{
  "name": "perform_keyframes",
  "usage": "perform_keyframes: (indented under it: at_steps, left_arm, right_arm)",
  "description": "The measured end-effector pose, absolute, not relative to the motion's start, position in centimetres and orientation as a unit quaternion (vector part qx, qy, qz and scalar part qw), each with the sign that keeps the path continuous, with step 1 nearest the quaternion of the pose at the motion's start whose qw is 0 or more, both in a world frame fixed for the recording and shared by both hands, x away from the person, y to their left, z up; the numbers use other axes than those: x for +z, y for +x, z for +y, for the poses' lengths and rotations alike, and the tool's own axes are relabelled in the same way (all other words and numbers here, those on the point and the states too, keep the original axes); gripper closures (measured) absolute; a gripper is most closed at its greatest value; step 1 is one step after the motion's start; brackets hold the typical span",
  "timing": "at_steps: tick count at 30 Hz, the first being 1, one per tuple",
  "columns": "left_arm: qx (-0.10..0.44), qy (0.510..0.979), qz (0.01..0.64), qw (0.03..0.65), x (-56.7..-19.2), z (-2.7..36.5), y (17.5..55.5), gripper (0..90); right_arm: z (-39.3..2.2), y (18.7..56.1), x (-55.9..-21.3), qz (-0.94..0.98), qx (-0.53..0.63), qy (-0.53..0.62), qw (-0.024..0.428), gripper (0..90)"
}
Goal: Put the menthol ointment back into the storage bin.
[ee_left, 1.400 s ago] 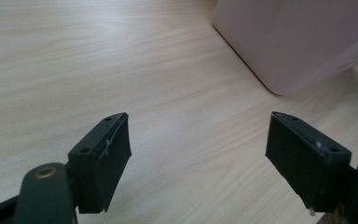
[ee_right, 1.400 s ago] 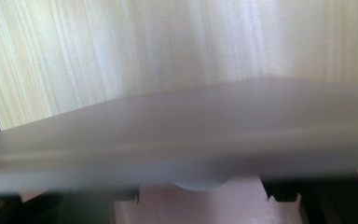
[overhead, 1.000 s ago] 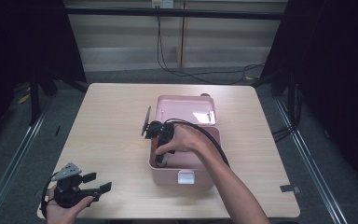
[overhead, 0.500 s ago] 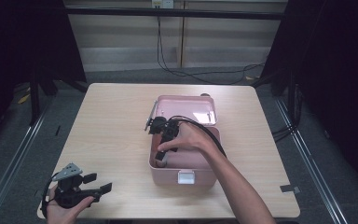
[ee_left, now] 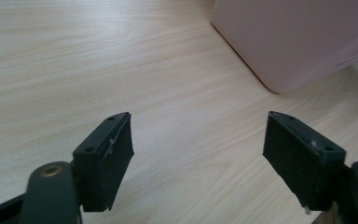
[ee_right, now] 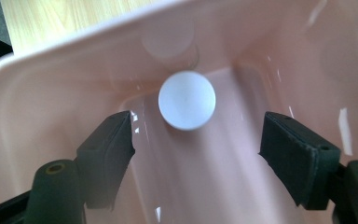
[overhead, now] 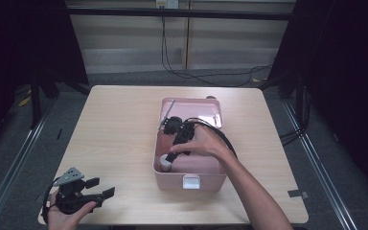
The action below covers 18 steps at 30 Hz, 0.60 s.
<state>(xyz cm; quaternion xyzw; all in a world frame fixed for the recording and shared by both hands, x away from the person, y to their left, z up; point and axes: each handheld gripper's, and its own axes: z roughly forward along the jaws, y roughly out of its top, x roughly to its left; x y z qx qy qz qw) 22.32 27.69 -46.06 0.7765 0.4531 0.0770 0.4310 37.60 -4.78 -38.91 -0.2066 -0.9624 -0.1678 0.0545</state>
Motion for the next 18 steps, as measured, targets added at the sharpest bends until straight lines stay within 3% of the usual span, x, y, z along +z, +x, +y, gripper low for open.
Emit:
perform_keyframes:
  at_steps: [14, 18]
  left_arm:
    - [0.080, 0.773, 0.456, 0.433, -46.0, 27.7, 22.2, 23.7]
    - [0.080, 0.772, 0.460, 0.431, -46.0, 27.8, 22.3, 22.9]
  right_arm:
    - [-8.8, 36.0, -38.3, -0.947, -0.206, -0.240, 0.059, 28.2]
    - [-10.1, 35.6, -37.9, -0.940, -0.233, -0.247, 0.038, 29.8]
